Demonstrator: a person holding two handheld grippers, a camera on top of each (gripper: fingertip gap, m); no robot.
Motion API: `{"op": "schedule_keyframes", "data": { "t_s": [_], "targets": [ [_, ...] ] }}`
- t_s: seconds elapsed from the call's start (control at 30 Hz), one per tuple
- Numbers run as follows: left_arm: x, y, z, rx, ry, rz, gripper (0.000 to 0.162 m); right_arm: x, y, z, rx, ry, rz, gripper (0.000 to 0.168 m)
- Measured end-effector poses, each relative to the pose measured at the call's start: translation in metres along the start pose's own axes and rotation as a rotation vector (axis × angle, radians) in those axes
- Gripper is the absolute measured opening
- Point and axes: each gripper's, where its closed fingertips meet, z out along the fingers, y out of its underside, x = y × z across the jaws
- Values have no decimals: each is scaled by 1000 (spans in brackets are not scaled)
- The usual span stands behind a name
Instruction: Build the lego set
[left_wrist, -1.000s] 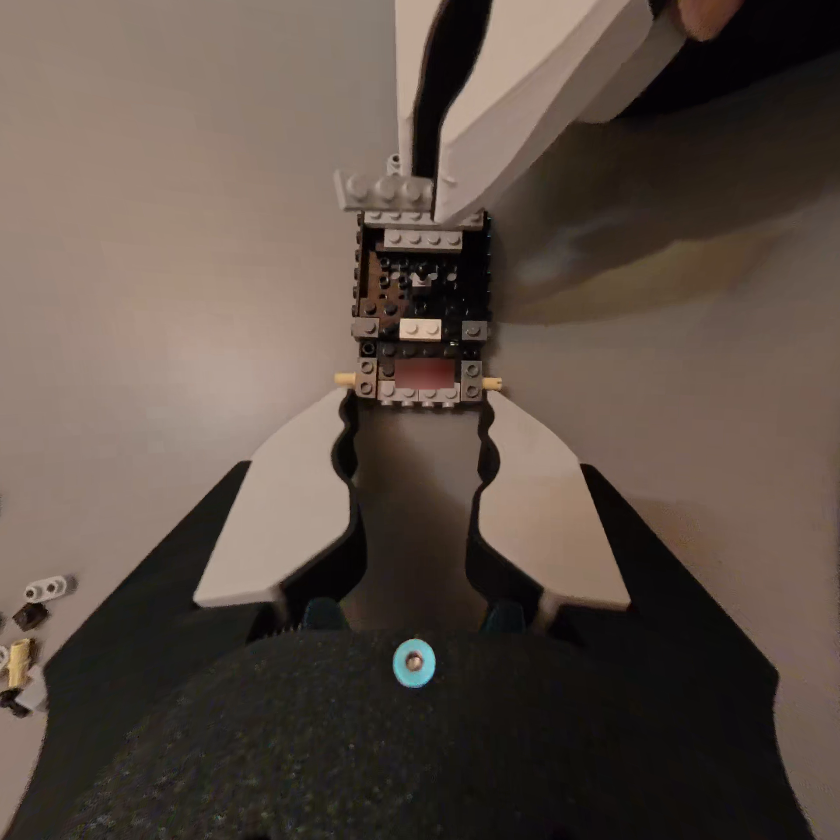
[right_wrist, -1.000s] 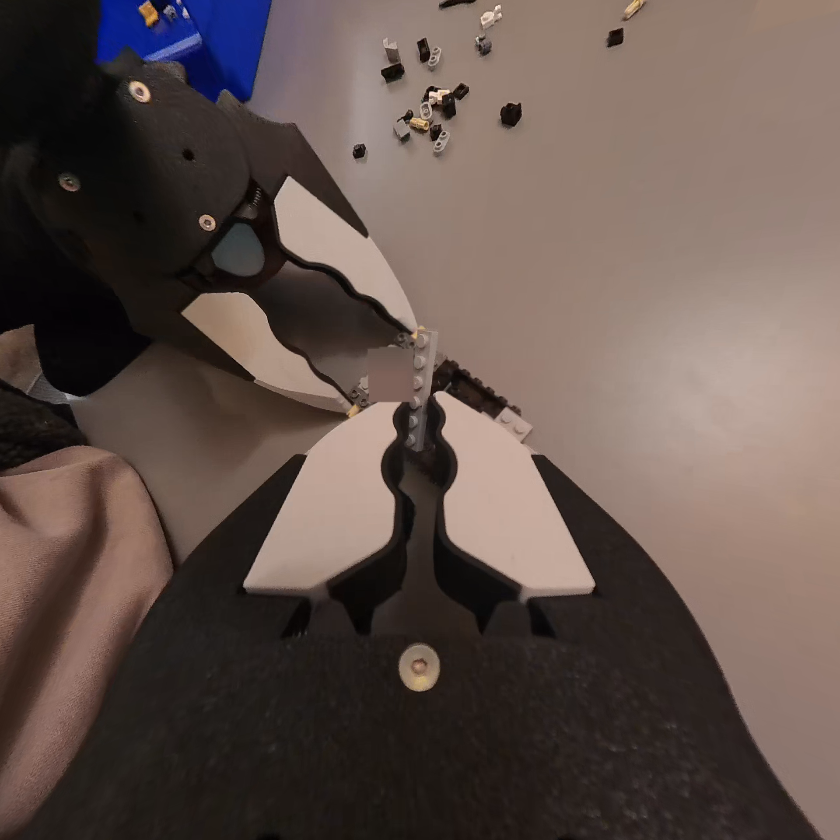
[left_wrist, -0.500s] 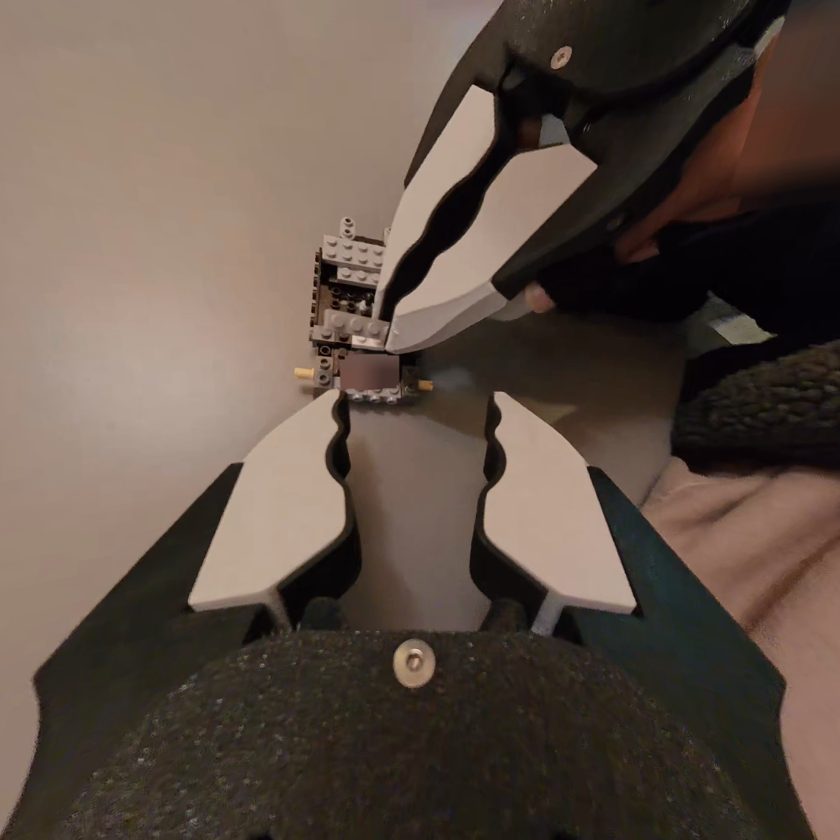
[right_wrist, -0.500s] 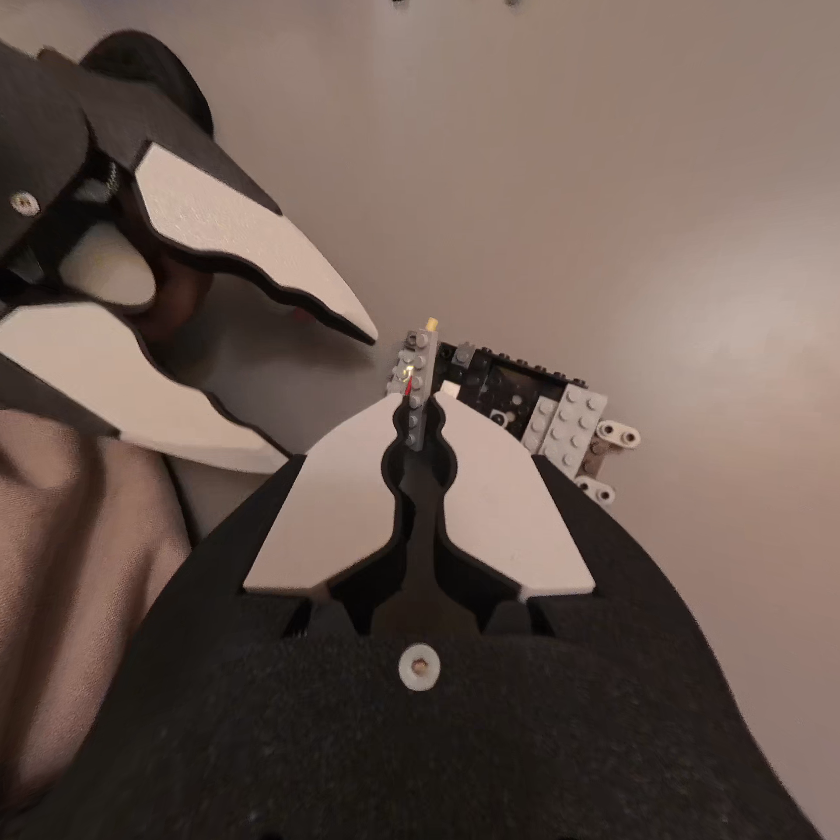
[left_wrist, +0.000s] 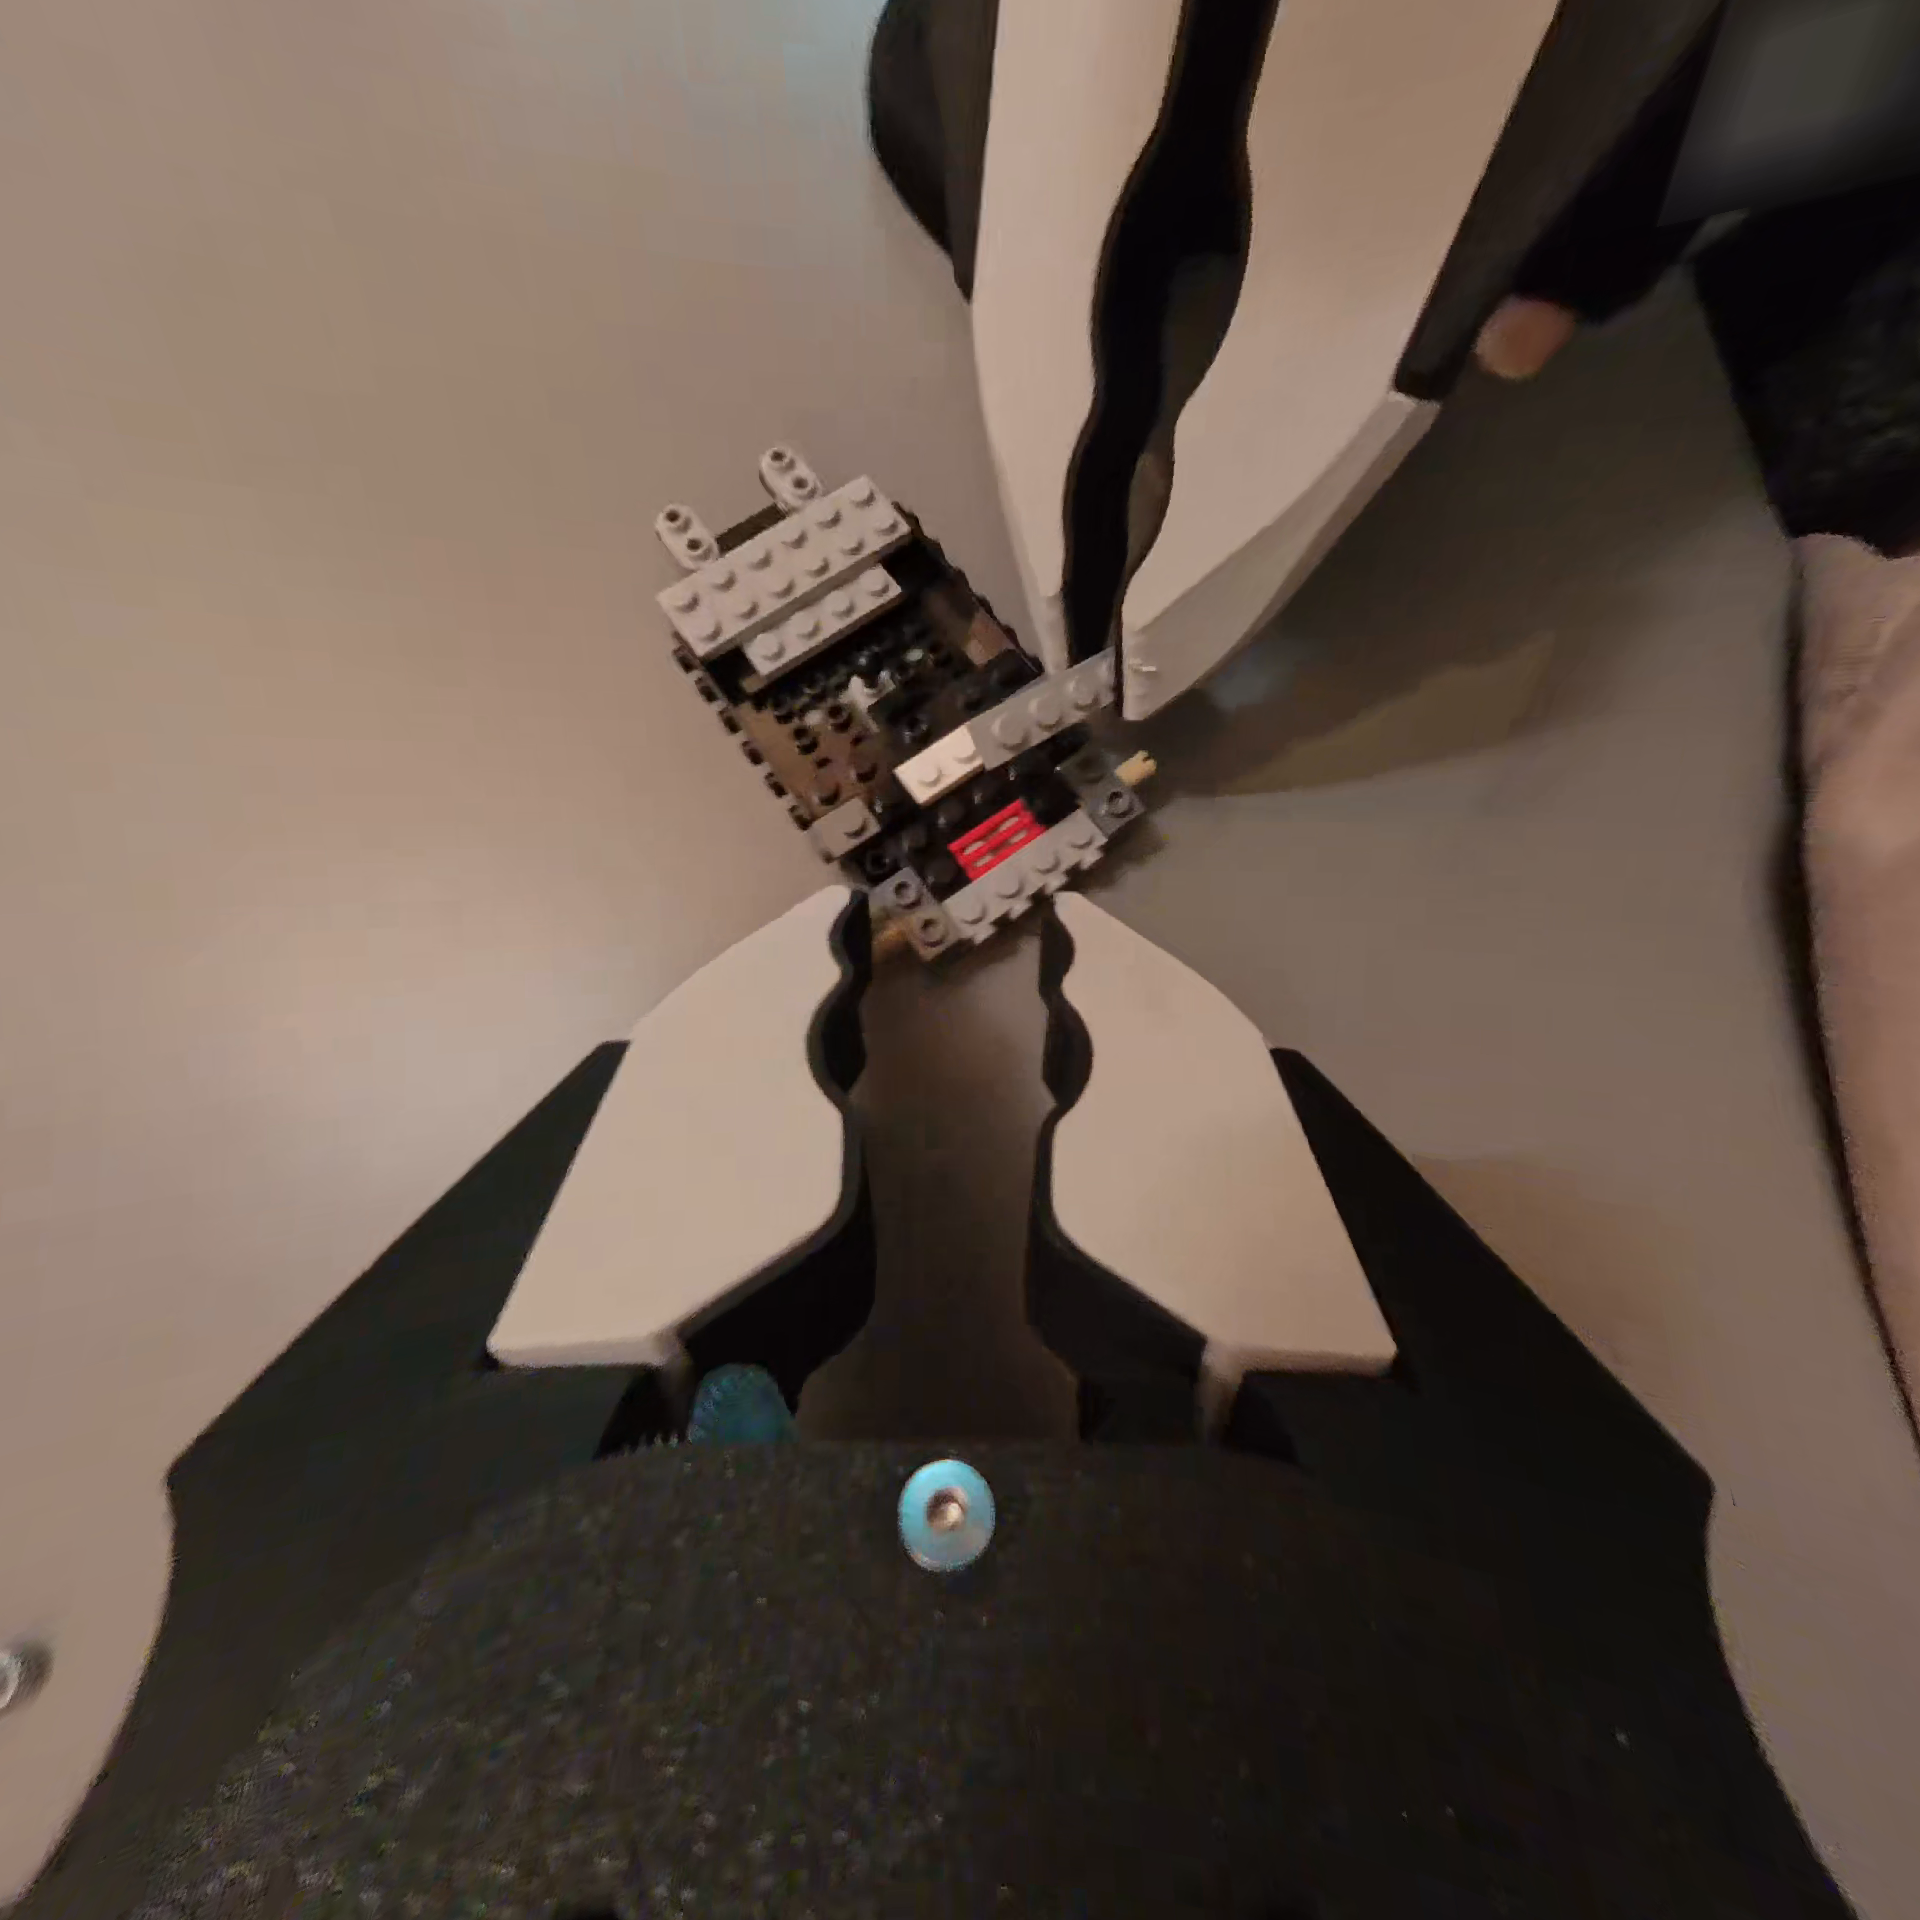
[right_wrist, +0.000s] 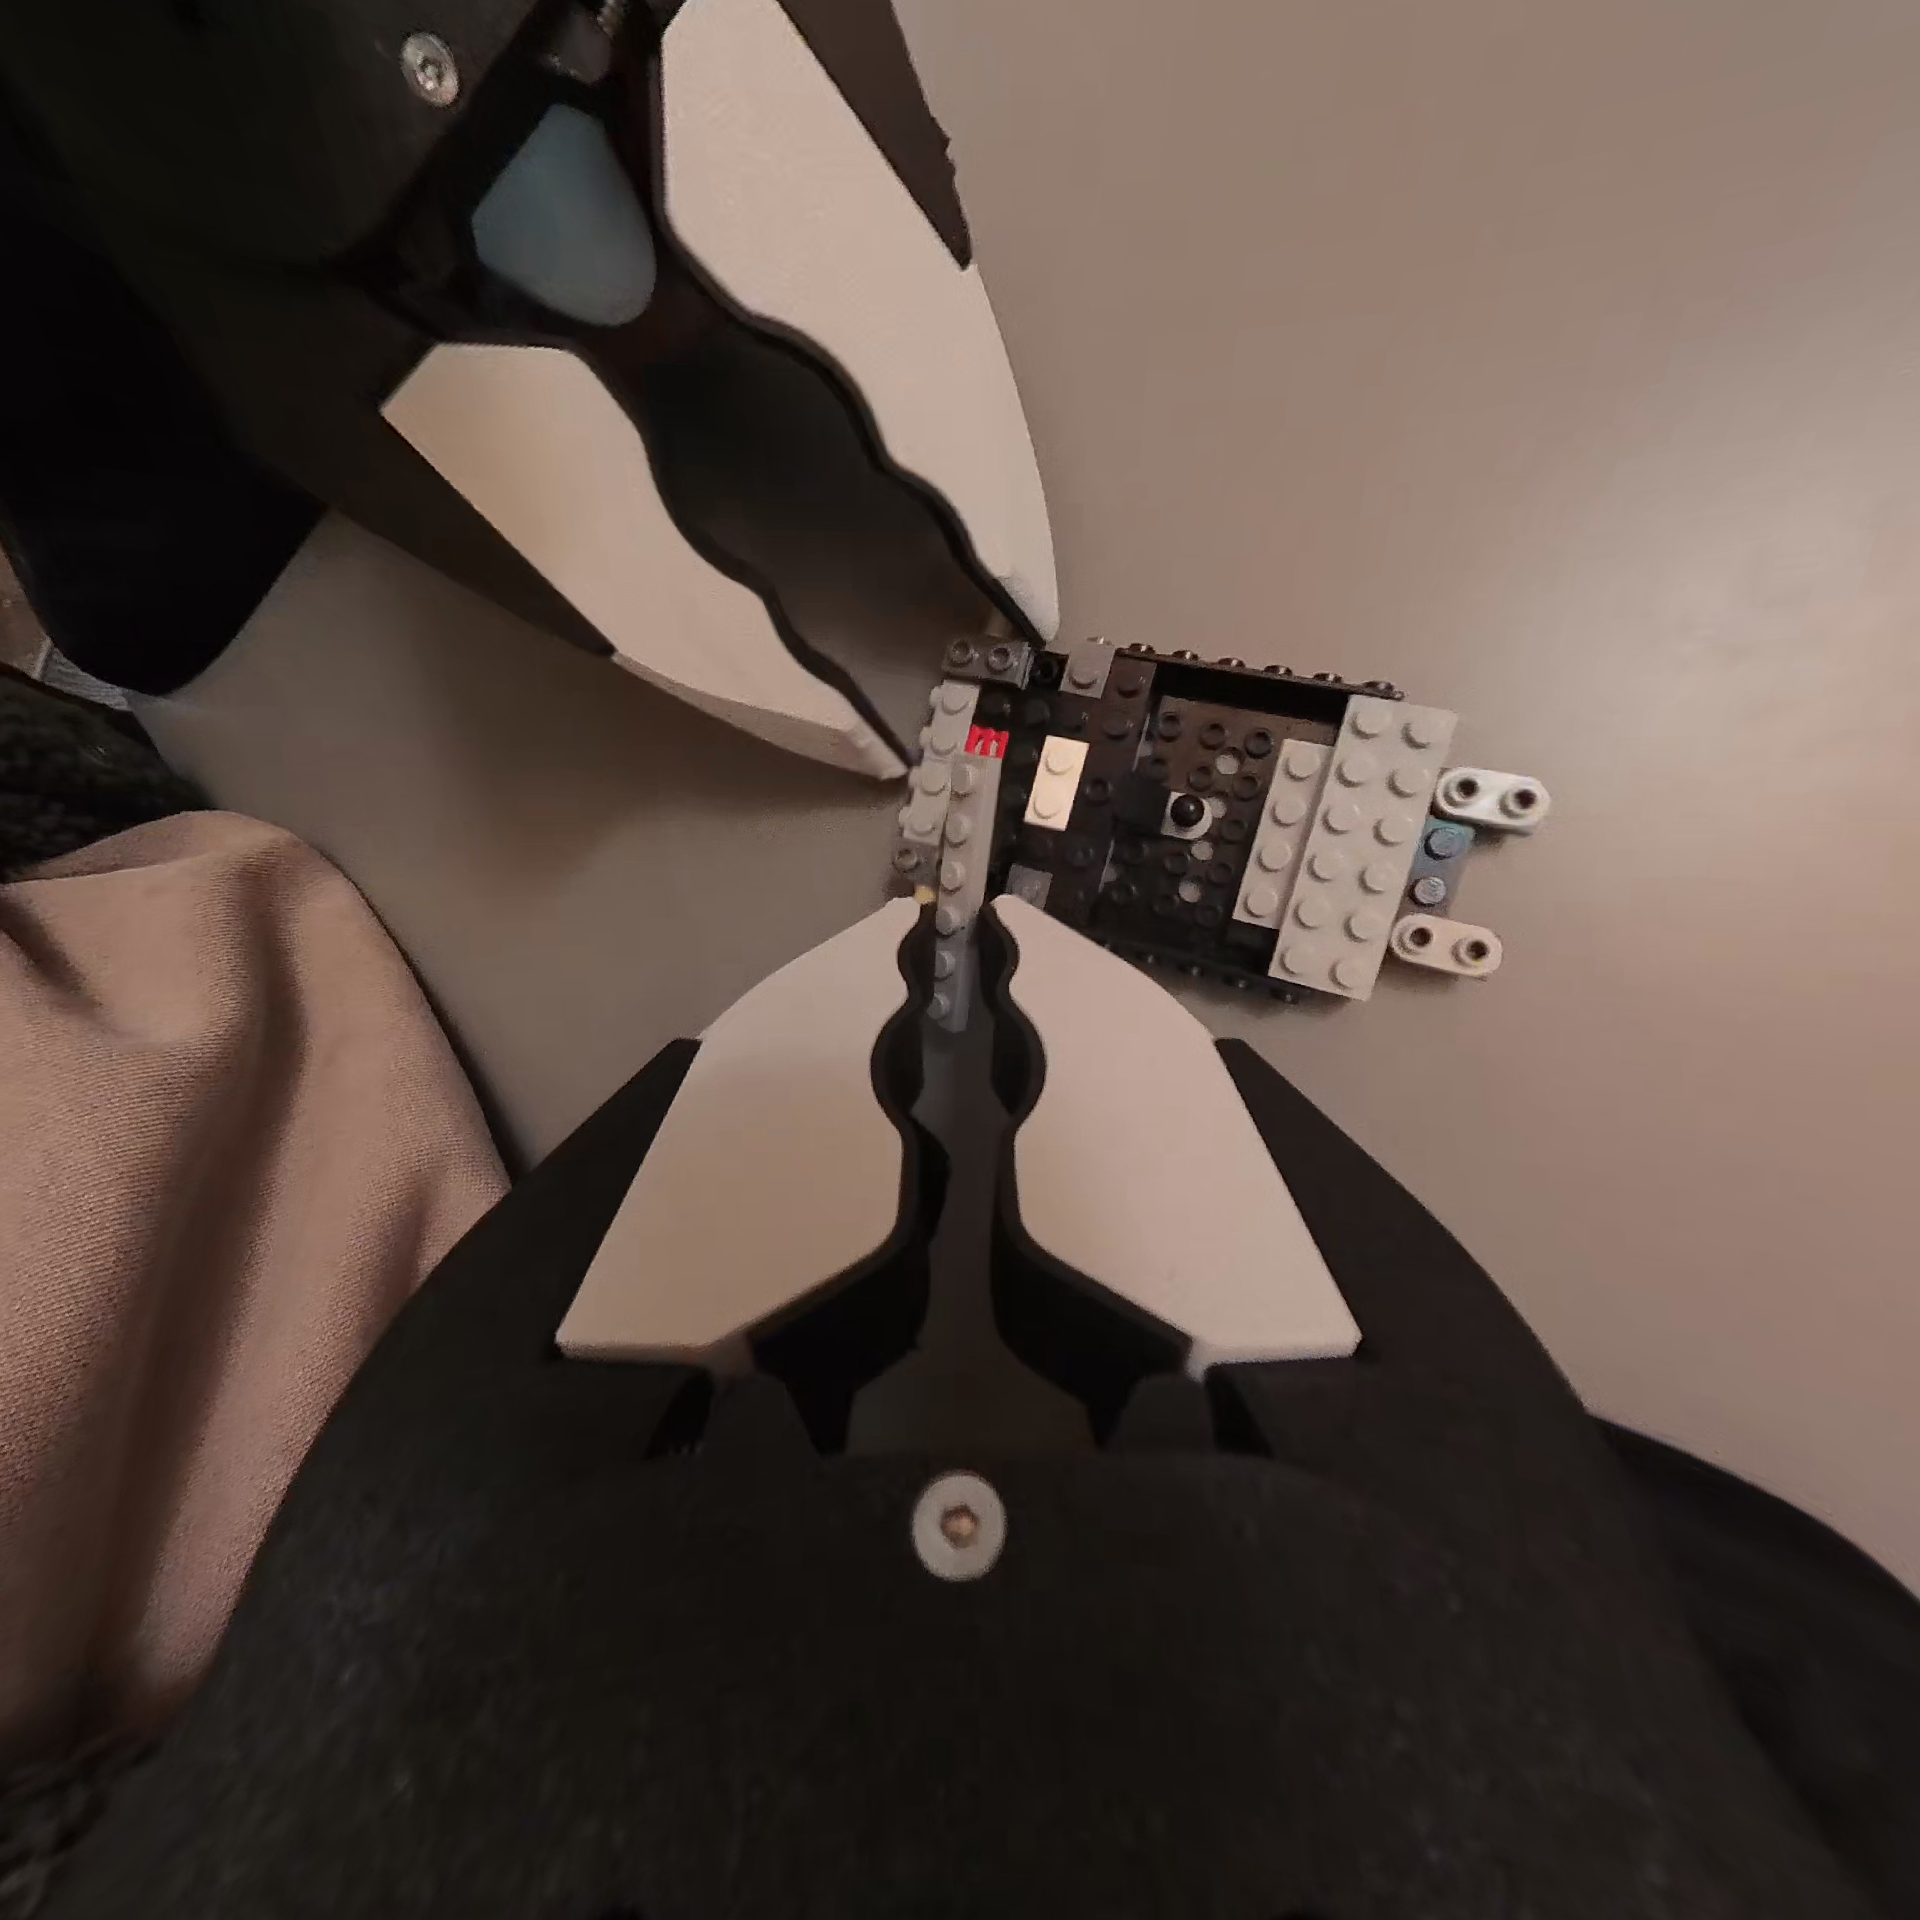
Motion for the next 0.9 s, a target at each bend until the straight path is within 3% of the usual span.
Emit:
{"op": "schedule_keyframes", "data": {
  "t_s": [0.23, 0.43, 0.63, 0.77, 0.9],
  "targets": [
    [7, 0, 0, -24, -131, -167, 27, 1, -3, 5, -45, -18, -32, 7],
    [28, -8, -5, 61, -47, -324, 32, -3, 2, 8, -149, -39, -109, 7],
    [21, -11, -11, 88, -10, -155, 31, -6, 2, 3, -299, -56, -264, 7],
    [20, -17, -13, 105, 19, 49, 26, -5, -1, 4, -354, -101, -305, 7],
    [16, -20, -11, 105, 23, 126, 26, -4, 0, 4, -368, -132, -312, 7]
  ]
}}
